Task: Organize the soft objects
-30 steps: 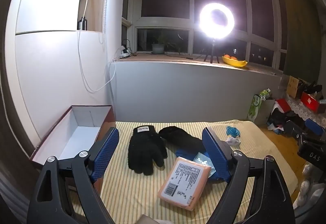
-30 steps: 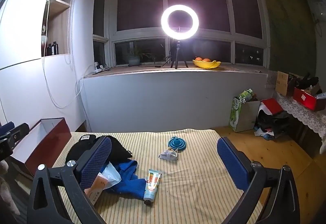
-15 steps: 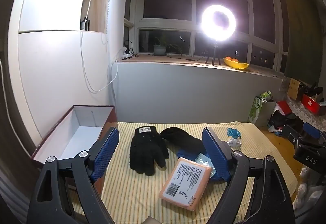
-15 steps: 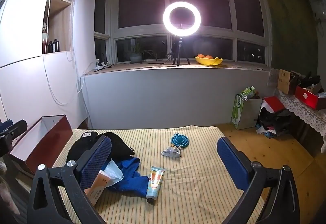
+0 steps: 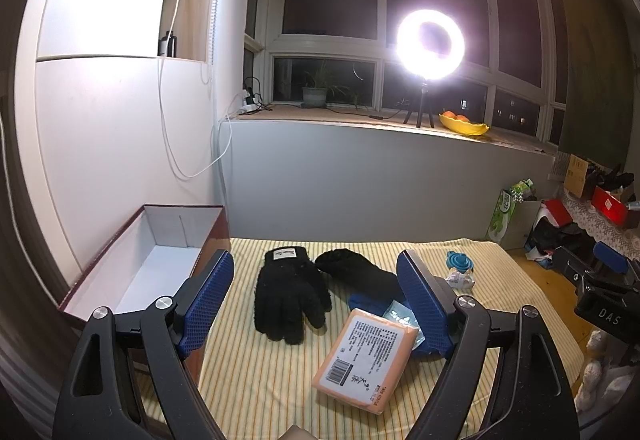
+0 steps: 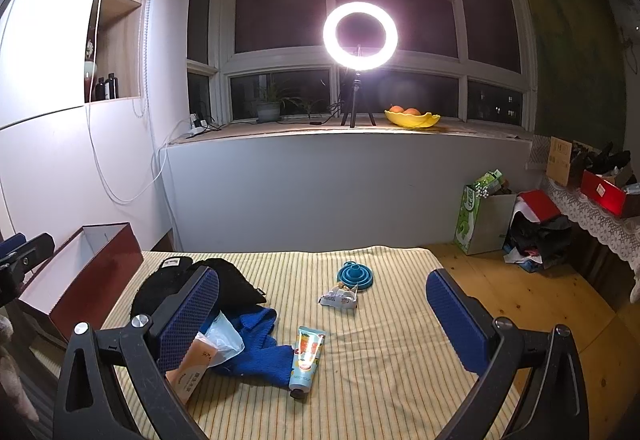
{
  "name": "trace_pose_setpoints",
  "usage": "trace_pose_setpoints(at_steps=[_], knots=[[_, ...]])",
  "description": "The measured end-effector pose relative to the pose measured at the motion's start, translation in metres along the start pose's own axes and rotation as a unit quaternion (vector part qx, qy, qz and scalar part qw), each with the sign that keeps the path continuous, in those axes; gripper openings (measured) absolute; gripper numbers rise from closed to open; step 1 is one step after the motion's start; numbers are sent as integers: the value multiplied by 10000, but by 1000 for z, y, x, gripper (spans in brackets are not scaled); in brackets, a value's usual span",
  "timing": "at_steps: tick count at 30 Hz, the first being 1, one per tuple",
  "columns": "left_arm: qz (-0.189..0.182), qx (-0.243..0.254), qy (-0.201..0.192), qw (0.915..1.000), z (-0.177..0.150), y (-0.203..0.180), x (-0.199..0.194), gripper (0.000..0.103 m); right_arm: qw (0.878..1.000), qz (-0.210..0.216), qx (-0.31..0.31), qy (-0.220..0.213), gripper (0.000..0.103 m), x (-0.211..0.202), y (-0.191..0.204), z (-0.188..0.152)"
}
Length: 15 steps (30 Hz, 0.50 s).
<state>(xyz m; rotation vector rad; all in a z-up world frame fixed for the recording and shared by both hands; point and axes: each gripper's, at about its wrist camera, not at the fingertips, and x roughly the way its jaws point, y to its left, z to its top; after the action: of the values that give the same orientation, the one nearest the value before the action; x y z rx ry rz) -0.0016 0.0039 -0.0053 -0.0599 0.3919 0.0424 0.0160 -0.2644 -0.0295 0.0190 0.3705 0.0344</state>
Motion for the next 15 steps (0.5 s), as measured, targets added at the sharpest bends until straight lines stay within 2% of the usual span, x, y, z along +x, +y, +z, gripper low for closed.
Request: trace_pose_setpoints(at_steps=[15], knots=[[-11,-5,-13,10000,0,0,0,84,10000,5,-1,6,103,0,0,0]])
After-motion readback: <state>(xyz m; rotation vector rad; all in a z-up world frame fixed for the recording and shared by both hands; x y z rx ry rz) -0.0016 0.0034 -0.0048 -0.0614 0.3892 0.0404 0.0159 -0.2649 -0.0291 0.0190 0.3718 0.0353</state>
